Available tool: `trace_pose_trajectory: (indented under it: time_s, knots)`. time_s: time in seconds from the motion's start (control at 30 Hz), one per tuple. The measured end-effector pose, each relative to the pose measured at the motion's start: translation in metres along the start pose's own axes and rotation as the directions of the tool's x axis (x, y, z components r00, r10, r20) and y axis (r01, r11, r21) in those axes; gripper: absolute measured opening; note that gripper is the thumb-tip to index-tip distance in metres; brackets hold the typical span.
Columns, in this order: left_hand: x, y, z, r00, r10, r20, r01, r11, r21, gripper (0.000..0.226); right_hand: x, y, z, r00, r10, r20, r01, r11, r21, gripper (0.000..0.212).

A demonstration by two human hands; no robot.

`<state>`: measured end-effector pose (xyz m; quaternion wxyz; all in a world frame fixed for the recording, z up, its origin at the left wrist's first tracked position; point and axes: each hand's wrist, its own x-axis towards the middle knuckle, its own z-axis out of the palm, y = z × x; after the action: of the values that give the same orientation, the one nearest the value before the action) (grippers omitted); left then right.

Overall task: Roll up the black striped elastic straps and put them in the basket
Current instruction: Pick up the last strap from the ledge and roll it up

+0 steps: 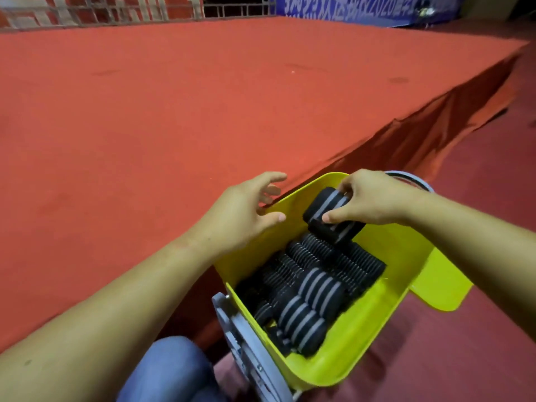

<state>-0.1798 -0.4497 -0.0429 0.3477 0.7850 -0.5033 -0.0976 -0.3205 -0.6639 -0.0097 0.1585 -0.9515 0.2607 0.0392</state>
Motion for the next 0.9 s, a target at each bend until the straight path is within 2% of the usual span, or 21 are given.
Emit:
trace_pose_trajectory:
  time_s: [0.07,0.13,0.3,0.43,0.63,0.8,0.9]
  knots:
    - [-0.006,-0.013,-0.007,1.000,0.006,-0.031,-0.003,0.995,0.101,0.058,0.011,0.005,0.012,1.000,0.014,-0.013,-0.016,0.993,-0.120,0.045]
    - [-0.011,-0.025,-0.008,1.000,-0.025,-0.002,0.025,0.987,0.161,0.050,0.023,0.007,0.029,1.000,0.016,-0.023,-0.021,0.973,-0.228,0.048]
    - [-0.017,-0.040,-0.001,0.996,-0.082,0.028,0.078,0.990,0.117,0.032,0.043,0.005,0.058,0.998,0.058,0.010,-0.051,0.940,-0.338,0.052]
    - [-0.019,-0.042,0.004,0.992,-0.120,0.030,0.117,0.990,0.073,0.026,0.051,0.010,0.072,0.993,0.117,0.025,-0.100,0.926,-0.364,0.044]
    - [-0.018,-0.045,0.006,0.991,-0.136,0.013,0.135,0.990,0.045,0.028,0.053,0.012,0.075,0.988,0.153,0.013,-0.141,0.940,-0.312,0.060]
    - [-0.018,-0.045,0.007,0.991,-0.132,-0.009,0.133,0.991,0.036,0.028,0.050,0.011,0.072,0.993,0.111,0.043,-0.095,0.955,-0.280,0.065]
    - [-0.017,-0.045,0.007,0.991,-0.131,-0.007,0.131,0.991,0.012,0.026,0.046,0.017,0.064,0.997,0.081,-0.006,-0.080,0.967,-0.243,0.066]
